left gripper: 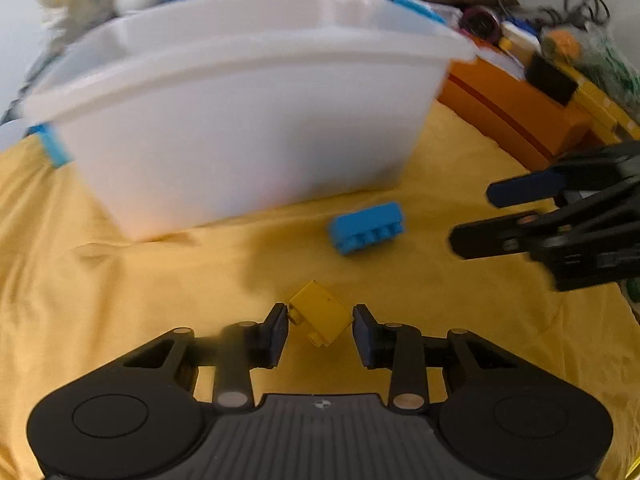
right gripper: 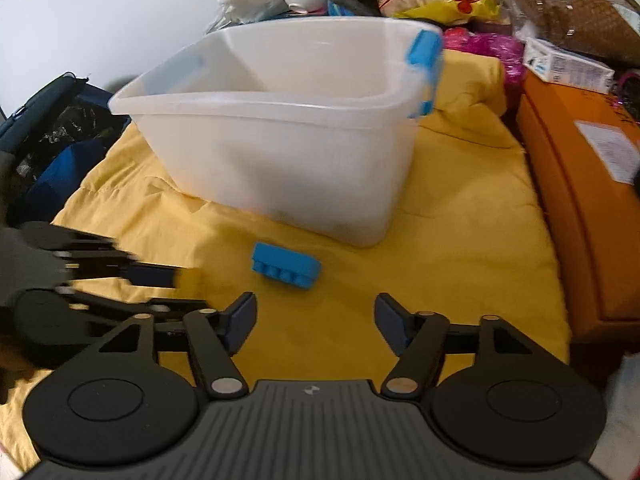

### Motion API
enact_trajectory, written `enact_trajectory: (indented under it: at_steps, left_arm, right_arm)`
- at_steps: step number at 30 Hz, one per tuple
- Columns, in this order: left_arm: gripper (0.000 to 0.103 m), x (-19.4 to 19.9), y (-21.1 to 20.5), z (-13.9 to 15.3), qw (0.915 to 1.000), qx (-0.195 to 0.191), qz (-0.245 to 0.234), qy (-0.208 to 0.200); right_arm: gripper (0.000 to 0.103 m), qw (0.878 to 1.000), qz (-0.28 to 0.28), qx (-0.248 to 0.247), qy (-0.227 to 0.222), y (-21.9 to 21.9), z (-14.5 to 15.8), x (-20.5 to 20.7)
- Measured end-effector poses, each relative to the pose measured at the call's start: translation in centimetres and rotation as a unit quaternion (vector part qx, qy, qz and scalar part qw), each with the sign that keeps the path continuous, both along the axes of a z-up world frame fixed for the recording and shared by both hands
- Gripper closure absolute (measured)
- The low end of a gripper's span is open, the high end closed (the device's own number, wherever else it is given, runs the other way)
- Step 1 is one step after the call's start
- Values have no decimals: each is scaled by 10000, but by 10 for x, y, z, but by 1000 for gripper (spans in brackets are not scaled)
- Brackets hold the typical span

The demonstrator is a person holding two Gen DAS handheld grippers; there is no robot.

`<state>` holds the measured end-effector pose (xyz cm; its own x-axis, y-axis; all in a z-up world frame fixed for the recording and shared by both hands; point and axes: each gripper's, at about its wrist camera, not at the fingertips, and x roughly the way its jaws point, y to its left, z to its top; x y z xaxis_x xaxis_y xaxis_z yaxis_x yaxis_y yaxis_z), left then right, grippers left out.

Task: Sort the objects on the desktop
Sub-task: 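Grasp the last yellow brick with the left tool while the right tool grasps the blue brick, then carry the yellow and blue bricks over the white bin and release them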

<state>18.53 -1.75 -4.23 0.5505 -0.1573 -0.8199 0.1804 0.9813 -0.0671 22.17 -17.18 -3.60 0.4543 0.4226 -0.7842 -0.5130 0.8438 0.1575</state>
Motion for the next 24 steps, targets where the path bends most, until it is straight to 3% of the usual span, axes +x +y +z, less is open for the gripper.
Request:
enact_trajectory:
  at_steps: [6,8,11,14,18,24]
  left_arm:
    - [64,-24,42,30,9984,-186,504,-195]
    - [64,-30,52,37,9976,-234,613,-241]
    - [64,-36,64,46,9958,-334,811,-253]
    - [64,-36,68,57,9940,-465,933,-327]
    - [64,-29,71,76,9912,-567,1098,-468]
    - [64,4,72,117,9900,-370,1043,-881]
  right_arm:
    - [32,9999,-132,-14,61,42,-27,17]
    - [49,9998,-151,-51,117,49,-35,20]
    - [49,9999,-54,-84,92,50,-33,15]
    - [49,9999,120,96,-21,40,-11,4]
    - [49,9971,333,585,-345,25,46,-10]
    - [49,9914,358,851,-930,14,117,5]
